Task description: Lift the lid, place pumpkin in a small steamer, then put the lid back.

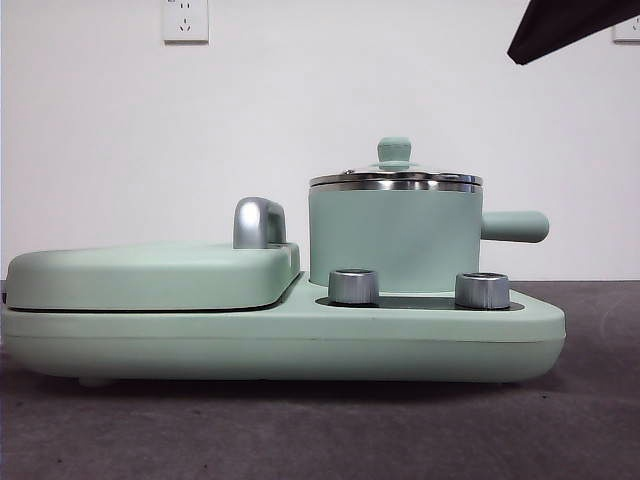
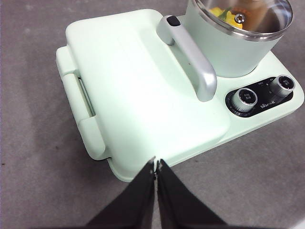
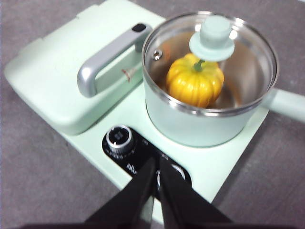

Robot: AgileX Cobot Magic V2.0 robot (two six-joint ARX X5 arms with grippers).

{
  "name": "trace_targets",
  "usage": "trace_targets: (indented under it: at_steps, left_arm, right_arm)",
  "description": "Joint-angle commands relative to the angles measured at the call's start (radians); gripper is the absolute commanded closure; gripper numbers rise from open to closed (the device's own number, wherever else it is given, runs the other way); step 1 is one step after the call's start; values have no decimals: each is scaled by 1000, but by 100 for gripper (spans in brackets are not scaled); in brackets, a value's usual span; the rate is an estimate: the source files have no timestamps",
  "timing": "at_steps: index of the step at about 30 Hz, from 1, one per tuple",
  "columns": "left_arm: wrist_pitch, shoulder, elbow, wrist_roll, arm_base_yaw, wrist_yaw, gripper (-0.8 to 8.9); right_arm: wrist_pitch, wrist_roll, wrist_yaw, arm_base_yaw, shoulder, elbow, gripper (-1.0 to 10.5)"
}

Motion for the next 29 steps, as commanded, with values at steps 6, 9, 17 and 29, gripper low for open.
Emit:
trace_targets:
  at_steps: [6,9,17,29]
  left_arm:
    - [27,-19,-4,124,16,-3,807]
    - [216,-103,-151,141,120,-10,807]
    - [597,-458,-651,135,407,-11,807]
    - [684,-618,-835,134,484,-11,807]
  right_arm:
    - [20,16,0,8,3,5,932]
    - [20,16,0,8,3,5,932]
    - [20,15,0,8,3,5,932]
    - [22,14,1,8,3,5,932]
